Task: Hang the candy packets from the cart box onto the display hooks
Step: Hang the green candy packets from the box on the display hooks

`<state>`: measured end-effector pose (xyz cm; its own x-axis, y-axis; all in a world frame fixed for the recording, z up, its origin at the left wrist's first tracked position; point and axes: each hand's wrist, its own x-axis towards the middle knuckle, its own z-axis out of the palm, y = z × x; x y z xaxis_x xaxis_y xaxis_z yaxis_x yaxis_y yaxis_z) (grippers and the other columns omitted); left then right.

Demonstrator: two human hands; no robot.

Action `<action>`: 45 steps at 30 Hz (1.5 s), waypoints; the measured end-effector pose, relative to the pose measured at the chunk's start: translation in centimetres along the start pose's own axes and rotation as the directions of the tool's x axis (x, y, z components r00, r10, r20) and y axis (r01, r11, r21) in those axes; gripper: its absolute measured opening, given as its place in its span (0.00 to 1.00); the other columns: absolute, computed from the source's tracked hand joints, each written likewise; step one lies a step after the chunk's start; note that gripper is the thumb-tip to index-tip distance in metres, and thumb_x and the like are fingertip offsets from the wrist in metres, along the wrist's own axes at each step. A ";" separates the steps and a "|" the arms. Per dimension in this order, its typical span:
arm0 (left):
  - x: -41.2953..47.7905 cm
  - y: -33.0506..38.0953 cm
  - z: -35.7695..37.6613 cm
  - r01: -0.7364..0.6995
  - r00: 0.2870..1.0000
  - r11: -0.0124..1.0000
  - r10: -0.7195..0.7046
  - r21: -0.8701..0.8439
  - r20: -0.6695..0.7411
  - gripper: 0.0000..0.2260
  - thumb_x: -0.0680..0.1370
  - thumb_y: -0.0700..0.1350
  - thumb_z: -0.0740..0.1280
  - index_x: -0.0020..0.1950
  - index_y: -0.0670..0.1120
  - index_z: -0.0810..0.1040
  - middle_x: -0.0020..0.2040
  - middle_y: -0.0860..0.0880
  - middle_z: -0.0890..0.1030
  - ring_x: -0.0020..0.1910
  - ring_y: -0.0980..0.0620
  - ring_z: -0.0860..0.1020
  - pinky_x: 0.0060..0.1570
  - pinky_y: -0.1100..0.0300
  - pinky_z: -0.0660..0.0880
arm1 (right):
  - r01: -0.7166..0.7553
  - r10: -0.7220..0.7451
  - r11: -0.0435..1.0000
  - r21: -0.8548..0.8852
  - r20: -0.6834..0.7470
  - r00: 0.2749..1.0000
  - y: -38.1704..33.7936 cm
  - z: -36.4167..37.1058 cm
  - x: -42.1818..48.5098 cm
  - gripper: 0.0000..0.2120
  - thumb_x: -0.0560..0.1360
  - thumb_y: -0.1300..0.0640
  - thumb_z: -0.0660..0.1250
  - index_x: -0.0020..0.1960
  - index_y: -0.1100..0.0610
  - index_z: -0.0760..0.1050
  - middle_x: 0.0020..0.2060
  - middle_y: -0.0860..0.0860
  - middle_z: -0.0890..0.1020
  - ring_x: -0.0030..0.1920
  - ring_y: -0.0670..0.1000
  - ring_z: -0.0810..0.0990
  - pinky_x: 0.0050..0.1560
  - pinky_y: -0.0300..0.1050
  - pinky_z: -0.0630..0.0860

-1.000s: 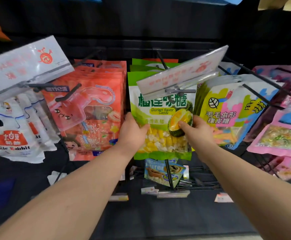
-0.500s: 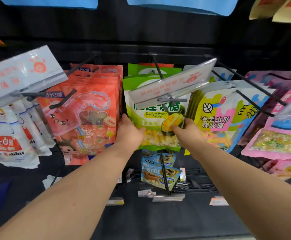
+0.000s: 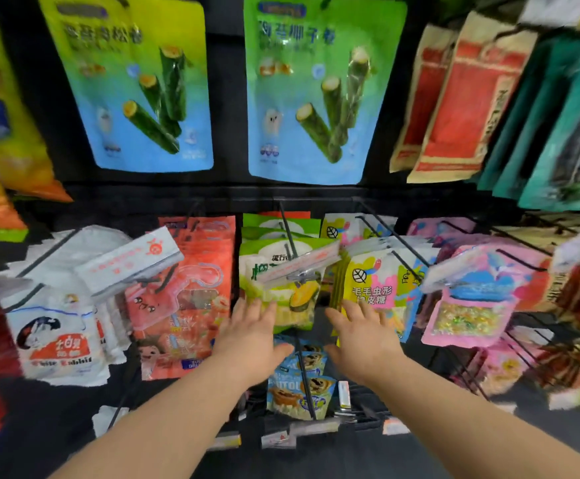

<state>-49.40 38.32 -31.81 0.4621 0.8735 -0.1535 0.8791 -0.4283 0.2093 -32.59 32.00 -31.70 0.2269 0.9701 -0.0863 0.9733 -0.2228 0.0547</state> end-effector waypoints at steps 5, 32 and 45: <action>-3.9 0.7 -1.7 -0.003 1.000 0.998 0.004 0.068 -0.019 0.37 0.79 0.63 0.57 0.80 0.51 0.43 0.81 0.47 0.44 0.79 0.42 0.43 0.75 0.45 0.47 | -0.003 0.003 1.000 -0.027 0.001 1.000 -0.4 -2.7 -4.0 0.31 0.79 0.41 0.57 0.77 0.48 0.52 0.78 0.52 0.52 0.78 0.59 0.47 0.74 0.63 0.48; -28.2 4.3 -7.8 0.290 0.929 0.956 -0.270 0.045 -0.254 0.38 0.77 0.65 0.57 0.80 0.50 0.44 0.80 0.48 0.49 0.79 0.43 0.46 0.76 0.45 0.51 | 0.341 -0.347 0.937 -0.082 -0.084 0.934 -2.8 -12.6 -23.0 0.30 0.78 0.43 0.59 0.76 0.52 0.56 0.74 0.57 0.61 0.75 0.61 0.53 0.72 0.65 0.50; -43.3 -3.3 -10.2 0.497 0.818 0.868 -0.471 -0.006 -0.331 0.38 0.78 0.65 0.56 0.80 0.49 0.44 0.80 0.47 0.50 0.79 0.42 0.47 0.75 0.44 0.51 | 0.538 -0.550 0.834 -0.122 -0.109 0.828 -14.8 -16.0 -31.4 0.31 0.78 0.43 0.59 0.76 0.52 0.55 0.74 0.57 0.61 0.76 0.62 0.53 0.73 0.65 0.49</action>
<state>-73.54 4.28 -16.01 -0.0745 0.9927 0.0953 0.9918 0.0638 0.1110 -54.64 6.32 -13.90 -0.3513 0.9362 0.0072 0.9298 0.3479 0.1205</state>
